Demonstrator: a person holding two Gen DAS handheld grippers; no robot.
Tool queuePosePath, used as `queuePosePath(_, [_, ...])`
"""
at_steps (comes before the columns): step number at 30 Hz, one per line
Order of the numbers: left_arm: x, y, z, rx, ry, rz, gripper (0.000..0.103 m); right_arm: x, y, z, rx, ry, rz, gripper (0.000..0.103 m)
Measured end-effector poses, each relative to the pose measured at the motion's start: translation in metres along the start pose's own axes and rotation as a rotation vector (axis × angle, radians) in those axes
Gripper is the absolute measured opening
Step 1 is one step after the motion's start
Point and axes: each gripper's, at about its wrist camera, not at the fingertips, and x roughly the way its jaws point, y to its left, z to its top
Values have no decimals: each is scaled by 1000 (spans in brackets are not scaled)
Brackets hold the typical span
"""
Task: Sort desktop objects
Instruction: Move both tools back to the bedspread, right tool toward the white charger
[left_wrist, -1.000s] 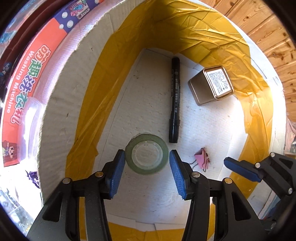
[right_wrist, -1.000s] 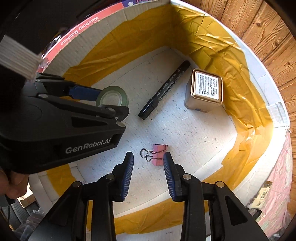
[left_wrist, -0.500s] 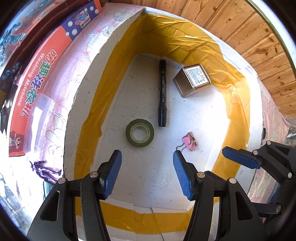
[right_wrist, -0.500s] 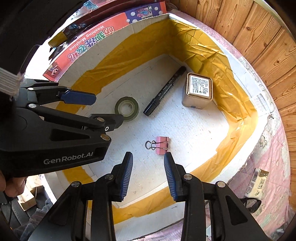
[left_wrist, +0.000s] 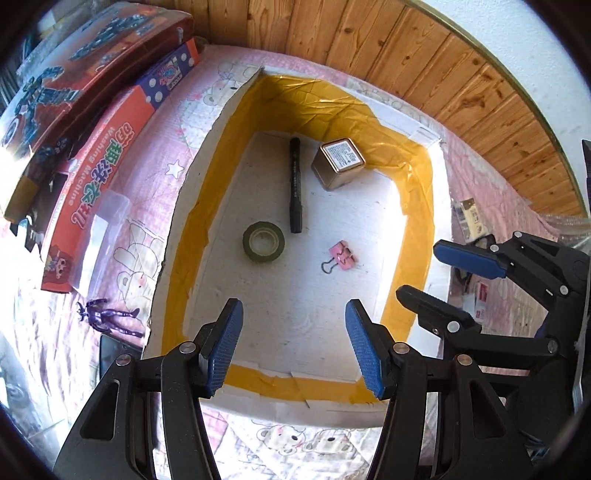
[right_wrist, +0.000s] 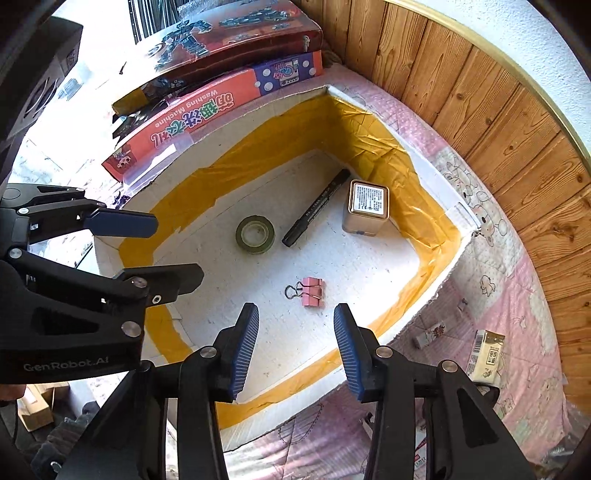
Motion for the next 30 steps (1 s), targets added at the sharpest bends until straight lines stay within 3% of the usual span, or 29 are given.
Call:
queuePosePath(5, [-22, -4, -15, 8, -36, -28, 61, -16, 0, -9, 16, -52, -19, 45])
queuePosePath(11, [-52, -14, -33, 39, -119, -59, 60, -44, -1, -32, 33, -182, -26, 45])
queuePosePath(21, [-71, -54, -68, 176, -205, -84, 60, -77, -1, -98, 84, -362, -22, 45])
queuePosePath(30, [-40, -112, -87, 281, -131, -179, 60, -71, -33, -191, 308, -418, -24, 45])
